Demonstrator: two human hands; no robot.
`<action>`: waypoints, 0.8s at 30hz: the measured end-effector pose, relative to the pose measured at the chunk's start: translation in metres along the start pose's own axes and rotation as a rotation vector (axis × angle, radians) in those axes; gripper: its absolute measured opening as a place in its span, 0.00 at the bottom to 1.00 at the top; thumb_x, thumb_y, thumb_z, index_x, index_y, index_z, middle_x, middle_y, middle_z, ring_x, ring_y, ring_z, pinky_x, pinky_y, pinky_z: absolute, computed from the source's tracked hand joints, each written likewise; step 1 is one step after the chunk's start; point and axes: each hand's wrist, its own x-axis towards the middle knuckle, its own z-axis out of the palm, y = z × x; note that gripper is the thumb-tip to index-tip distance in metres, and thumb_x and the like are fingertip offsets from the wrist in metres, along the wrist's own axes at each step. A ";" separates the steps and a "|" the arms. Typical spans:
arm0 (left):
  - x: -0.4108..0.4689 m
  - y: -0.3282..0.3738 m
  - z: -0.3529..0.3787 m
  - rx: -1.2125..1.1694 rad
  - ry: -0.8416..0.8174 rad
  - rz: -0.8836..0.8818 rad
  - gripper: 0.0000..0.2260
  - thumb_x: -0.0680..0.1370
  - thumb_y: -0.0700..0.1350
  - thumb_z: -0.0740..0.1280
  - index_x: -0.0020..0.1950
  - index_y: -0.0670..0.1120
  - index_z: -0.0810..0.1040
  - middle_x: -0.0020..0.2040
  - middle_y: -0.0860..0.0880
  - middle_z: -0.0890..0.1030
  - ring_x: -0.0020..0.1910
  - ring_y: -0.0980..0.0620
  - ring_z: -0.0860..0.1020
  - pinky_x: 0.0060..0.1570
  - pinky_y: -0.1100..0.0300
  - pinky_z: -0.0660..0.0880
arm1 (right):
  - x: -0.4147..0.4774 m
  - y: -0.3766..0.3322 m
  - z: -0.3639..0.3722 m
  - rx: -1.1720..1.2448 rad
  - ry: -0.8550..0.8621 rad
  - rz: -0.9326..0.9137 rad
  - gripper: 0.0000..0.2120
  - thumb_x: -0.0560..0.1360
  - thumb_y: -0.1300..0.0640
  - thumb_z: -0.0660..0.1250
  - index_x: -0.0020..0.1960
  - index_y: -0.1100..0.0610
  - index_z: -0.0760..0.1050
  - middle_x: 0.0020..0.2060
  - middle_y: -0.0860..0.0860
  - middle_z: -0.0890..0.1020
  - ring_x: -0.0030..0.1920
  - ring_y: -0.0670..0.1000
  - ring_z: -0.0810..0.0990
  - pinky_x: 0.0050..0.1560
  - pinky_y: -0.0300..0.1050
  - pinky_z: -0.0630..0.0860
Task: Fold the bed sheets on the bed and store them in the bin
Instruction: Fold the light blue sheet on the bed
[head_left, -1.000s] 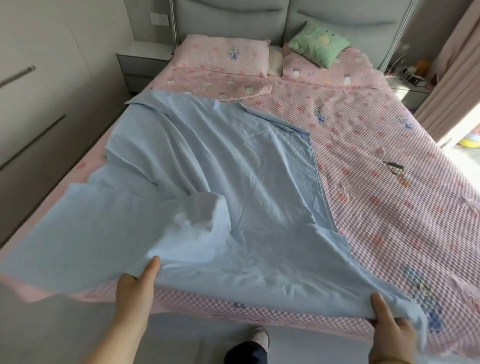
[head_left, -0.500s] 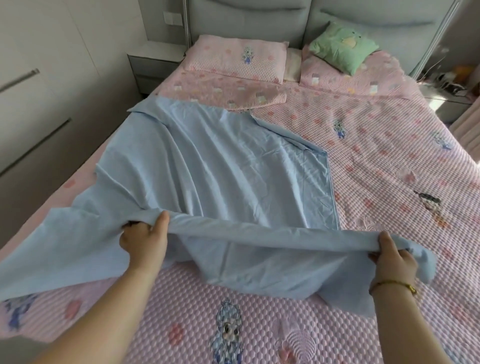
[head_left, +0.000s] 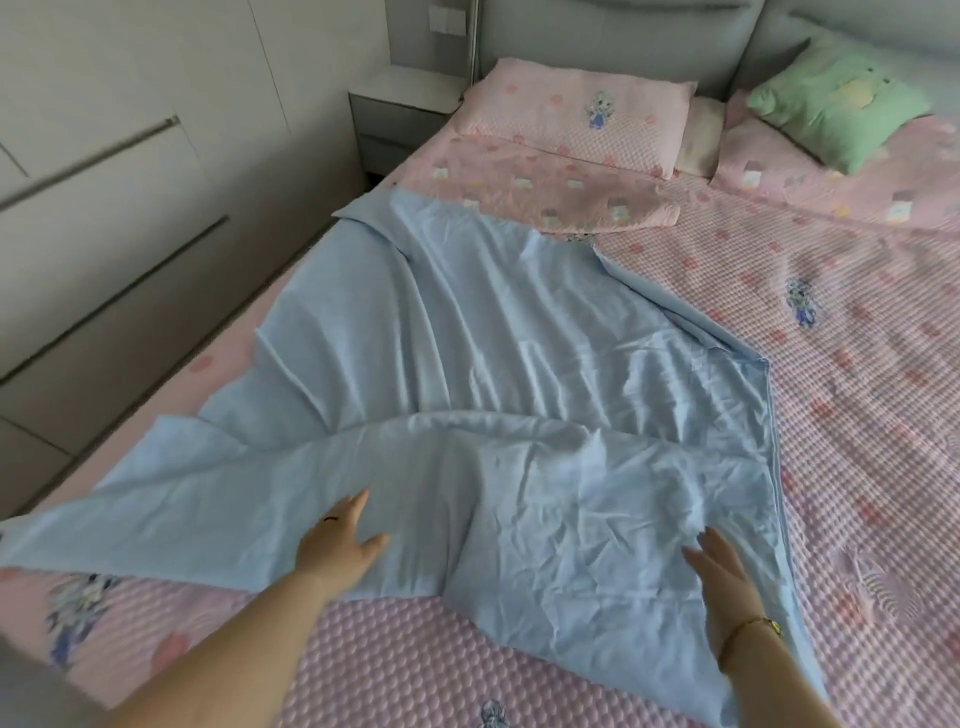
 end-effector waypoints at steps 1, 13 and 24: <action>0.001 -0.022 -0.003 0.007 0.035 -0.042 0.30 0.79 0.51 0.59 0.76 0.46 0.48 0.76 0.47 0.54 0.74 0.50 0.58 0.67 0.60 0.59 | -0.002 0.005 0.011 -0.005 -0.012 0.002 0.25 0.79 0.67 0.57 0.74 0.58 0.57 0.73 0.53 0.61 0.73 0.54 0.59 0.70 0.49 0.55; 0.075 -0.301 -0.099 0.156 -0.047 -0.398 0.35 0.77 0.49 0.64 0.76 0.46 0.45 0.76 0.46 0.53 0.72 0.45 0.59 0.66 0.53 0.65 | -0.068 0.038 0.256 -0.135 0.008 -0.148 0.19 0.76 0.72 0.57 0.66 0.67 0.65 0.64 0.61 0.72 0.53 0.51 0.72 0.52 0.33 0.68; 0.113 -0.384 -0.151 0.279 -0.187 -0.154 0.16 0.78 0.52 0.61 0.64 0.50 0.67 0.66 0.50 0.73 0.63 0.51 0.72 0.55 0.61 0.68 | -0.114 0.051 0.481 -0.316 -0.179 -0.125 0.13 0.77 0.70 0.58 0.57 0.56 0.69 0.51 0.50 0.75 0.52 0.49 0.73 0.39 0.22 0.70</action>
